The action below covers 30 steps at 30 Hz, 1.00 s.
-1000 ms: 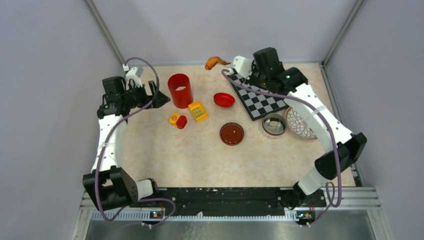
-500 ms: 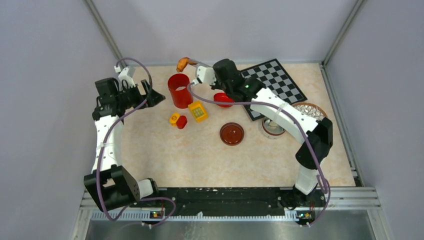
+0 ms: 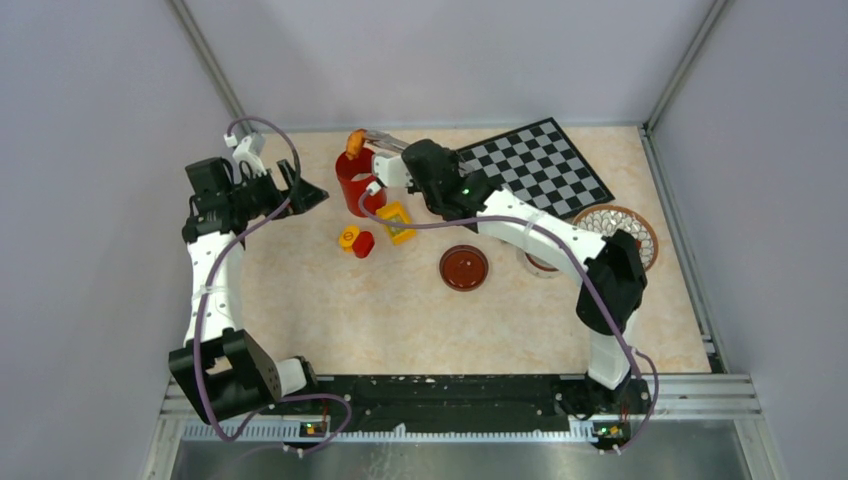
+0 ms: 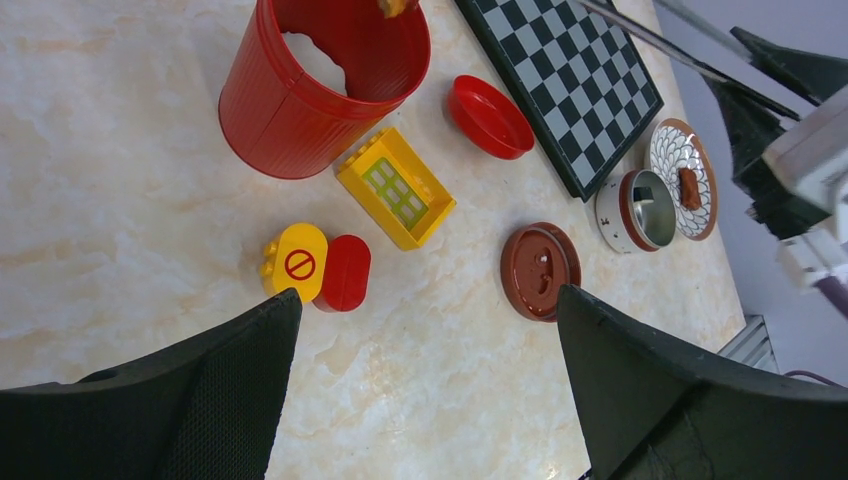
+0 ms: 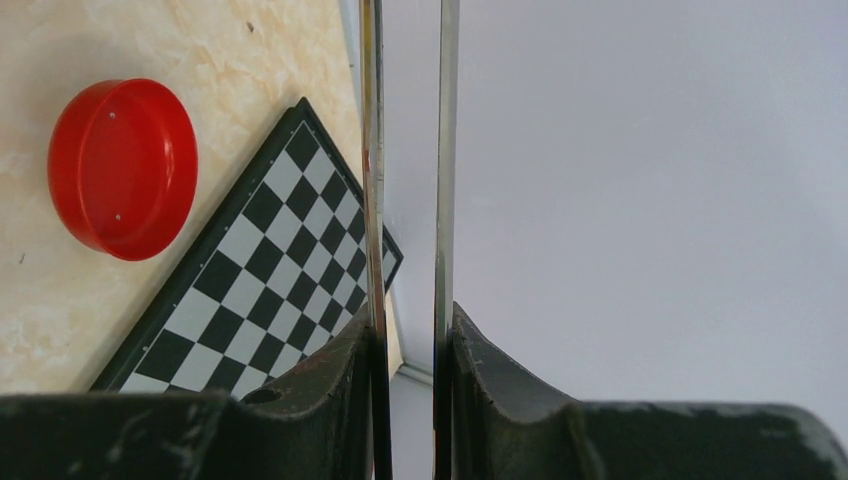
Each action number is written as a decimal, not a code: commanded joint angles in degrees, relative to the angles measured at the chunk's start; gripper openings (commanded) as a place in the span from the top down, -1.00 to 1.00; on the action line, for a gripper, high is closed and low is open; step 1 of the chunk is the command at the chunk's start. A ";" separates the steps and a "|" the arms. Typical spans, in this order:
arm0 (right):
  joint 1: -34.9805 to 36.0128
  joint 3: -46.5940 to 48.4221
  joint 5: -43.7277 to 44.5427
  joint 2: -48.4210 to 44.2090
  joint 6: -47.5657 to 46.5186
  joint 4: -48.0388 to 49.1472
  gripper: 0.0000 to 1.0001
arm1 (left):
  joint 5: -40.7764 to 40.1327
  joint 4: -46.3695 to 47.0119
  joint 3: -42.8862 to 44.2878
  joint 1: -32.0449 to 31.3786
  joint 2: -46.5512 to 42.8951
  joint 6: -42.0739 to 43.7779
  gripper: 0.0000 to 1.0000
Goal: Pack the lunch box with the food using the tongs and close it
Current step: Place the fake food in the packing box.
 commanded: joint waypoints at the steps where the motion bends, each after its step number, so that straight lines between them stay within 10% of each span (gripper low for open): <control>1: 1.34 -0.21 2.81 0.58 -1.49 4.63 1.00 | 1.78 2.26 -0.41 0.65 -0.44 -0.57 -0.97; 20: 3.36 -2.19 4.83 3.58 -4.83 6.04 1.00 | 3.80 2.74 -0.77 1.62 -0.94 -1.09 -0.97; 30: 3.66 -2.72 4.46 2.79 -4.28 5.66 0.48 | 4.36 2.75 -0.82 1.80 -0.75 -1.00 -0.98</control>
